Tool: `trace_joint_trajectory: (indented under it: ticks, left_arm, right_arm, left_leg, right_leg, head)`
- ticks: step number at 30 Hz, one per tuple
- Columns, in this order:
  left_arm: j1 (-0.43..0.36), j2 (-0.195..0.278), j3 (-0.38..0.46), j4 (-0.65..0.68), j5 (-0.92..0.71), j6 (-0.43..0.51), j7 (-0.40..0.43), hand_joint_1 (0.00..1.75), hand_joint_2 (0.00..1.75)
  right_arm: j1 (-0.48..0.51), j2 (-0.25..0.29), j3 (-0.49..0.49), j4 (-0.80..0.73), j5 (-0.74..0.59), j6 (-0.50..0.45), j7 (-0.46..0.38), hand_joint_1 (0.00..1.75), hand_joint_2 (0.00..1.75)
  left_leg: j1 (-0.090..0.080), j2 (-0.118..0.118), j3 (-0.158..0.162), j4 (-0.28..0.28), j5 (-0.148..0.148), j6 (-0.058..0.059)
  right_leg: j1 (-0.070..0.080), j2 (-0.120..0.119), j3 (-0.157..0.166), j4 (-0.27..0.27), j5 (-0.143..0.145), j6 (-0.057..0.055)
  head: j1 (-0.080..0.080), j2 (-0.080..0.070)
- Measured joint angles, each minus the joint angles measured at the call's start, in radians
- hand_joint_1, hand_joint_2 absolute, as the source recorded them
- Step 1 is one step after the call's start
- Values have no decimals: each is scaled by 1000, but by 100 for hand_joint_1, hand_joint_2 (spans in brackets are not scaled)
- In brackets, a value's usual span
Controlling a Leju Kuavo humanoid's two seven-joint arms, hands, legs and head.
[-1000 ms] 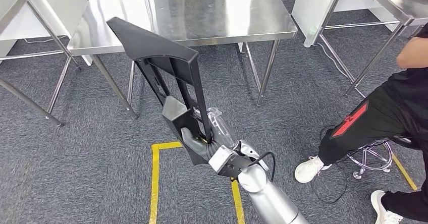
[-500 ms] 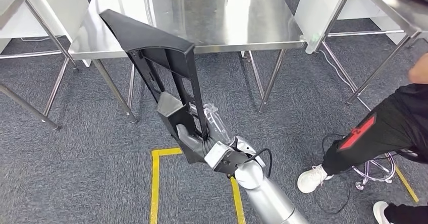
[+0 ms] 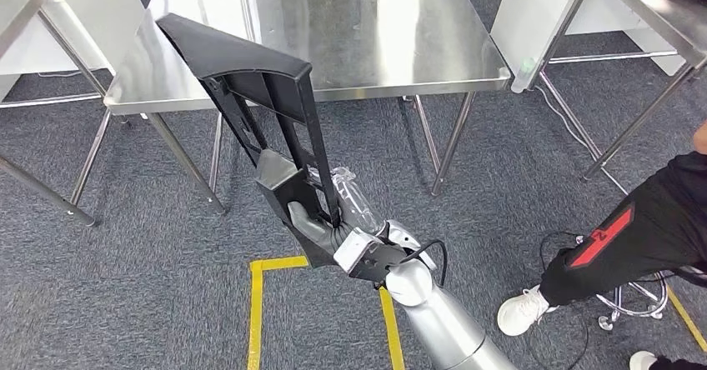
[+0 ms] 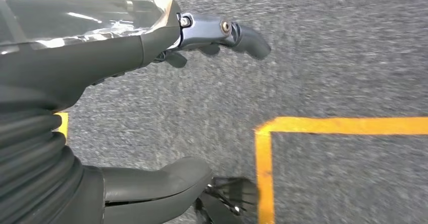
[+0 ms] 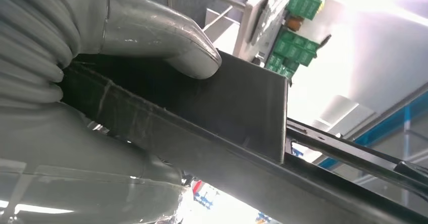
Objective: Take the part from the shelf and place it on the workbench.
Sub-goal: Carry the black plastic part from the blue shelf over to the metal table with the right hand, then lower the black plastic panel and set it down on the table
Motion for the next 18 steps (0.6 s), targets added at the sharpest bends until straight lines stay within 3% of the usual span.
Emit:
trace_joint_trajectory:
  ticks: [2, 4, 5, 6, 9, 10, 11, 14, 16, 18]
  left_arm:
    - [-2, 0, 1, 0, 0, -3, -5, 0, 175]
    - [0, 0, 1, 0, 0, -5, -8, 0, 175]
    - [2, 0, 1, 0, 0, -6, -8, 0, 175]
    - [4, 0, 1, 0, 0, -6, -8, 0, 175]
    - [7, 3, 2, 0, -1, -9, -10, 0, 175]
    - [9, 4, 2, 0, -2, -9, -11, 0, 175]
    - [9, 5, 2, 0, -3, -10, -13, 0, 175]
    - [7, 3, 2, 0, -7, -10, -16, 0, 175]
    - [5, 3, 2, 0, -11, -10, -18, 0, 175]
    - [5, 3, 3, 0, -12, -11, -21, 0, 175]
  right_arm:
    - [-4, 2, 3, 0, -1, 0, 0, 175, 175]
    - [-1, 3, 4, 1, -2, 0, 1, 175, 175]
    - [1, 3, 4, 1, -2, 0, 2, 175, 175]
    - [2, 3, 4, 1, -2, -1, 3, 175, 175]
    - [4, 3, 5, 1, -1, -3, 6, 175, 175]
    - [5, 3, 5, 2, 0, -4, 6, 175, 175]
    - [6, 3, 5, 2, 2, -5, 7, 175, 175]
    - [7, 4, 5, 0, 4, -8, 8, 175, 175]
    - [7, 4, 5, -2, 7, -9, 8, 175, 175]
    - [8, 0, 5, -1, 20, -12, 11, 175, 175]
  left_leg:
    - [3, 4, -73, 116, -35, -11]
    - [4, 6, -157, 213, -68, -17]
    - [4, 7, -183, 219, -64, -17]
    - [4, 7, -192, 193, -42, -15]
    - [-1, 8, -171, 25, 108, 5]
    - [-4, 8, -162, -11, 141, 12]
    - [-8, 7, -156, -30, 154, 19]
    - [-11, 6, -120, -52, 144, 36]
    - [-8, 4, -94, -62, 134, 49]
    - [-9, 1, -74, -64, 114, 56]
  right_leg:
    - [0, 0, 19, -2, -15, -9]
    - [0, 2, 37, -1, -34, -10]
    - [1, 3, 49, -1, -44, -10]
    - [1, 5, 64, -2, -56, -8]
    - [3, 9, 107, -3, -93, 1]
    - [5, 10, 115, -7, -103, 7]
    - [8, 12, 123, -8, -108, 15]
    - [12, 12, 123, 26, -95, 43]
    - [10, 11, 57, 126, -89, 47]
    - [9, 10, -35, 239, -124, 39]
  head:
    - [-2, 0]
    - [-2, 0]
    - [-2, 0]
    - [-2, 0]
    - [-3, 0]
    - [-3, 0]
    - [-3, 0]
    - [-3, 0]
    - [-2, 0]
    - [-2, 0]
